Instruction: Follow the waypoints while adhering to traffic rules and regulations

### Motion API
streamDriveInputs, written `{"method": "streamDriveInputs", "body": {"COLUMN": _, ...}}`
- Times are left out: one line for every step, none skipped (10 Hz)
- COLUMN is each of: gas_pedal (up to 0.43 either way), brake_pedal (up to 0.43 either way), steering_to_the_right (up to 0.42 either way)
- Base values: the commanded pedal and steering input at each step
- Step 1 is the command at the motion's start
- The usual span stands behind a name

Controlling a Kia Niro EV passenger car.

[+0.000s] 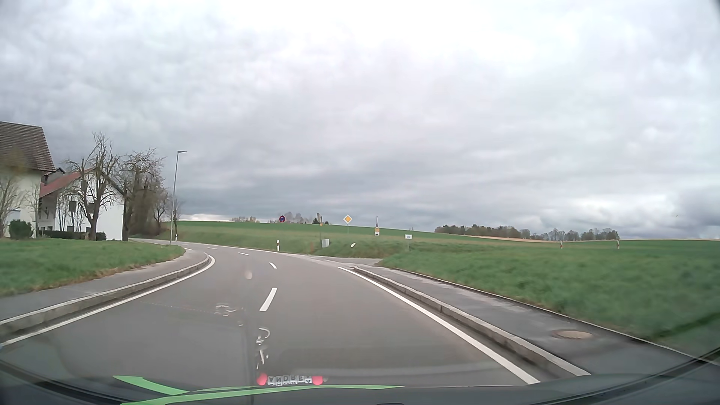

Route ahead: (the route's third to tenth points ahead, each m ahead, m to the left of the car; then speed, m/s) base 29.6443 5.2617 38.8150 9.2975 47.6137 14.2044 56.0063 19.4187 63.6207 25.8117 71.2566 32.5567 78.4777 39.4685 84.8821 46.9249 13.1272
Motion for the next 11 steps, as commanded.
{"method": "streamDriveInputs", "body": {"gas_pedal": 0.177, "brake_pedal": 0.000, "steering_to_the_right": -0.051}}
{"method": "streamDriveInputs", "body": {"gas_pedal": 0.189, "brake_pedal": 0.000, "steering_to_the_right": -0.051}}
{"method": "streamDriveInputs", "body": {"gas_pedal": 0.189, "brake_pedal": 0.000, "steering_to_the_right": -0.050}}
{"method": "streamDriveInputs", "body": {"gas_pedal": 0.189, "brake_pedal": 0.000, "steering_to_the_right": -0.050}}
{"method": "streamDriveInputs", "body": {"gas_pedal": 0.189, "brake_pedal": 0.000, "steering_to_the_right": -0.050}}
{"method": "streamDriveInputs", "body": {"gas_pedal": 0.189, "brake_pedal": 0.000, "steering_to_the_right": -0.049}}
{"method": "streamDriveInputs", "body": {"gas_pedal": 0.189, "brake_pedal": 0.000, "steering_to_the_right": -0.049}}
{"method": "streamDriveInputs", "body": {"gas_pedal": 0.189, "brake_pedal": 0.000, "steering_to_the_right": -0.049}}
{"method": "streamDriveInputs", "body": {"gas_pedal": 0.189, "brake_pedal": 0.000, "steering_to_the_right": -0.049}}
{"method": "streamDriveInputs", "body": {"gas_pedal": 0.189, "brake_pedal": 0.000, "steering_to_the_right": -0.049}}
{"method": "streamDriveInputs", "body": {"gas_pedal": 0.189, "brake_pedal": 0.000, "steering_to_the_right": -0.050}}
